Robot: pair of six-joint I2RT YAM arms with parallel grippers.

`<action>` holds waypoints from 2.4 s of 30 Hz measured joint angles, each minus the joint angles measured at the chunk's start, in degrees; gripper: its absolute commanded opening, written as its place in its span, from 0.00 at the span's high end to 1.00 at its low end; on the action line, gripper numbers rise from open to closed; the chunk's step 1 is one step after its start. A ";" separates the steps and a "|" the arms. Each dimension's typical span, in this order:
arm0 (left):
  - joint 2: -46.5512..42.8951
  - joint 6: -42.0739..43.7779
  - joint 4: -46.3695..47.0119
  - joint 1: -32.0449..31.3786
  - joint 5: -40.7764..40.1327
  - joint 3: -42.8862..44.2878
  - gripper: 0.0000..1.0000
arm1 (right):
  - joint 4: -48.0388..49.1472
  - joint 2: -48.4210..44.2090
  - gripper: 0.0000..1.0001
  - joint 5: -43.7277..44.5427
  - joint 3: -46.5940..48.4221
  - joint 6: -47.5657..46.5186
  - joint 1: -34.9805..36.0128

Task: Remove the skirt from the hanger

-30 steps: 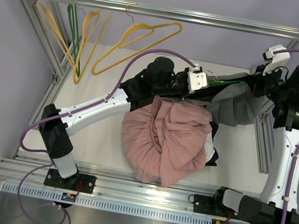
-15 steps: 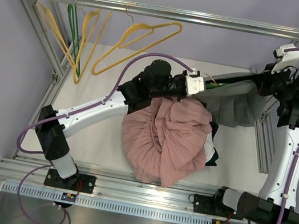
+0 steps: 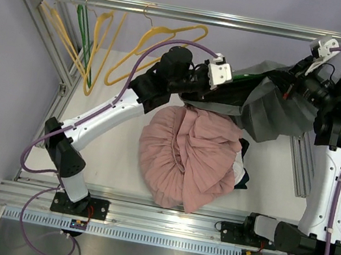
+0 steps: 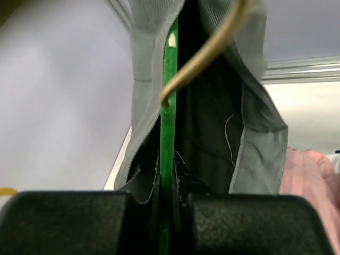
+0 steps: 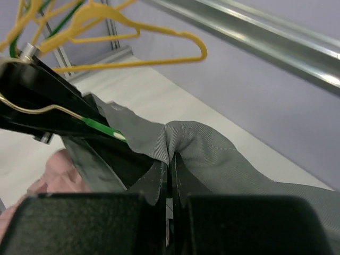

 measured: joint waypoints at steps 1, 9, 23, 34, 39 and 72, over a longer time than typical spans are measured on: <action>0.15 -0.20 -0.70 0.42 -0.02 0.35 1.00 | 0.92 0.00 1.00 0.31 0.20 0.68 1.09; 3.85 -0.90 -0.87 0.00 1.01 2.21 1.00 | 6.97 3.91 1.00 1.22 7.08 14.38 2.58; 4.76 1.25 -1.73 0.02 0.09 5.55 1.00 | 15.15 5.77 1.00 0.55 10.10 29.31 2.93; 5.62 2.27 -1.51 0.39 0.07 6.23 1.00 | 11.98 6.80 1.00 1.25 12.37 30.21 2.93; 5.90 2.89 -0.74 0.39 0.04 6.19 1.00 | 11.23 8.61 1.00 1.27 16.00 32.44 2.93; 8.66 -2.32 -16.20 2.93 1.53 8.57 1.00 | -11.15 5.31 1.00 11.56 1.46 1.14 18.88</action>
